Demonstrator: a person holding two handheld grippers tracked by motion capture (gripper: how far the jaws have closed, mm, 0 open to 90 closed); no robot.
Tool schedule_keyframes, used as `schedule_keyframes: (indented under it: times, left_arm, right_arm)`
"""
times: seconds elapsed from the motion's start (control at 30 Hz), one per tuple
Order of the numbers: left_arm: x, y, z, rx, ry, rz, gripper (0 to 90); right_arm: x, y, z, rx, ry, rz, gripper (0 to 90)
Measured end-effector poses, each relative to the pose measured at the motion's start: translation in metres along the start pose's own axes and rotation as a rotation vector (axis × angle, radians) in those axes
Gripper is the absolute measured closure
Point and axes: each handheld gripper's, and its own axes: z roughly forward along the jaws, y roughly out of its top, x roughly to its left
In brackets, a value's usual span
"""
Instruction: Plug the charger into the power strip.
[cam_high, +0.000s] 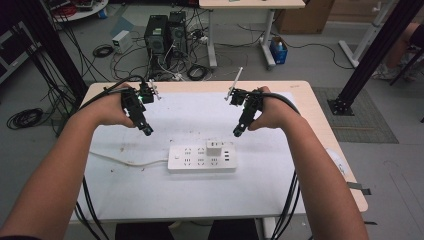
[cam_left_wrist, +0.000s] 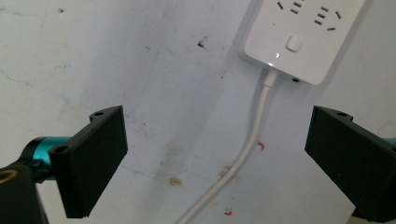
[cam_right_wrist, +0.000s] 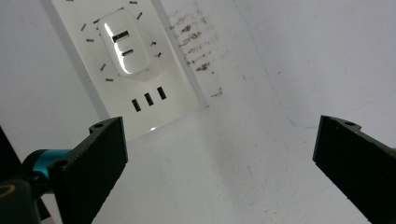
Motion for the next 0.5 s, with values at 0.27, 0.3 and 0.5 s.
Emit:
schedule_keyframes:
  times: [0.27,0.3,0.5]
  left_arm:
    - [0.007,0.0,-0.01,0.0,-0.006,-0.002,5.9]
    - [0.007,0.0,-0.009,-0.004,-0.01,-0.006,5.9]
    - [0.006,0.002,-0.009,0.003,-0.01,0.0,5.9]
  right_arm:
    - [-0.009,0.002,-0.005,0.046,0.004,0.015,2.5]
    - [-0.01,0.002,-0.006,0.045,0.001,0.012,2.4]
    - [-0.012,0.001,-0.012,0.045,-0.01,0.018,2.5]
